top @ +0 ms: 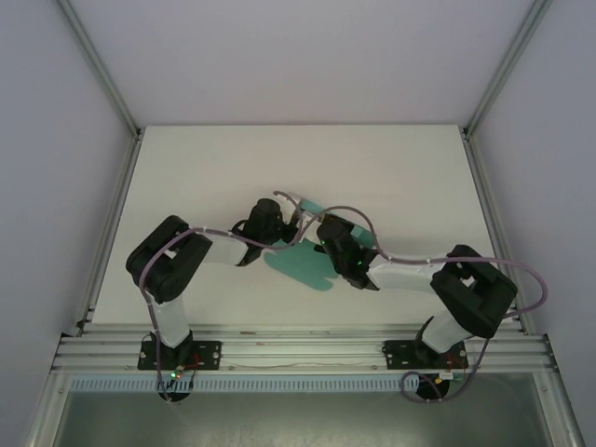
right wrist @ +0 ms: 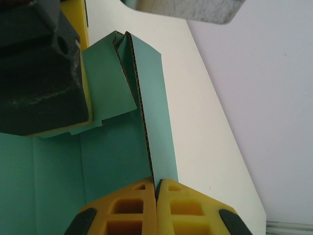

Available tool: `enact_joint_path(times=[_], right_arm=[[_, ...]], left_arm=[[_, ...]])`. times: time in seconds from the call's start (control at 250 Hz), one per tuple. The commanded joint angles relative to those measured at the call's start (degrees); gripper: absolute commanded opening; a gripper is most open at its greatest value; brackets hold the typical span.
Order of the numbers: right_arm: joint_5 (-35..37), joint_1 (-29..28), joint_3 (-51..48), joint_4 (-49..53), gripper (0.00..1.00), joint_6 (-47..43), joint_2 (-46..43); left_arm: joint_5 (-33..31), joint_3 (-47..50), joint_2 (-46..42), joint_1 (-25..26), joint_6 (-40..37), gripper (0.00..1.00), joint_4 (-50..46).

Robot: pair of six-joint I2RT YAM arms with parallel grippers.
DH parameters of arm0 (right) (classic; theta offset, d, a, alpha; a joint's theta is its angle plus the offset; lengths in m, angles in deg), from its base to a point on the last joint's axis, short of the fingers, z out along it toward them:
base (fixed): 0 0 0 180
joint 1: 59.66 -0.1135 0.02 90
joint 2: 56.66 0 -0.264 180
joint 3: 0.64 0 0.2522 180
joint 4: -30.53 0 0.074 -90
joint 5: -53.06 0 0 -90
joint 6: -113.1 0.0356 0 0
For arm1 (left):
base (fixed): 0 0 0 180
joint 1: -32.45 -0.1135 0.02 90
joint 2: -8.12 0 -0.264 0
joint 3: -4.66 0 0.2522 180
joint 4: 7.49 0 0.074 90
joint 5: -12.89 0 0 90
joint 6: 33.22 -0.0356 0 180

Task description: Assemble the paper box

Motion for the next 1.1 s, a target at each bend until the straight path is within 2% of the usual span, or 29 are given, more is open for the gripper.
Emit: enact_joint_path(times=[0.0, 0.036, 0.076, 0.152, 0.312, 0.352, 0.408, 0.5, 0.616, 0.815, 0.963, 1.095], right_arm=[[-10.6, -0.8, -0.5, 3.0, 0.00, 2.4, 0.2], [-10.1, -0.5, -0.5, 3.6, 0.00, 1.2, -0.3], [-9.2, -0.2, -0.5, 3.8, 0.00, -0.1, -1.0], [-7.6, 0.1, -0.9, 4.4, 0.00, -3.5, -2.2], [-4.5, 0.7, -1.7, 2.3, 0.00, -10.3, -3.8], [-4.6, 0.9, -1.4, 2.7, 0.00, -11.5, -3.9], [-4.3, 1.1, -0.7, 2.8, 0.00, -12.7, -3.6], [-4.1, 1.2, -0.1, 1.5, 0.00, -15.3, -2.6], [-4.8, 1.2, -0.1, -1.2, 0.00, -18.0, -2.2], [-5.3, 1.3, -1.7, -12.0, 0.00, -24.7, 0.6], [-6.7, 1.6, -1.7, -17.7, 0.00, -28.5, 2.8], [-7.7, 1.7, -1.2, -16.1, 0.00, -27.8, 3.9]], left_arm=[[3.3, 0.1, 0.4, 0.7, 1.2, 0.18, 10.1], [5.3, 1.3, -0.5, 0.6, 0.3, 0.21, 10.5], [6.0, 2.6, -1.8, 0.5, -0.3, 0.32, 9.9], [6.3, 5.3, -4.5, -0.2, -0.9, 0.46, 7.9], [7.6, 12.1, -10.4, -4.6, 3.3, 0.64, 8.2], [8.3, 13.5, -11.7, -5.6, 4.6, 0.72, 8.9], [9.2, 14.8, -13.6, -6.7, 5.4, 0.89, 9.6], [8.0, 15.1, -16.2, -7.9, 6.3, 1.00, 7.7], [4.8, 14.4, -18.1, -9.3, 7.6, 1.00, 4.3], [6.1, 16.2, -17.6, -11.0, 8.2, 0.99, 6.8], [9.0, 13.8, -13.3, -11.1, 6.5, 0.86, 6.3], [12.6, 11.8, -9.5, -10.9, 4.9, 0.75, 8.2]])
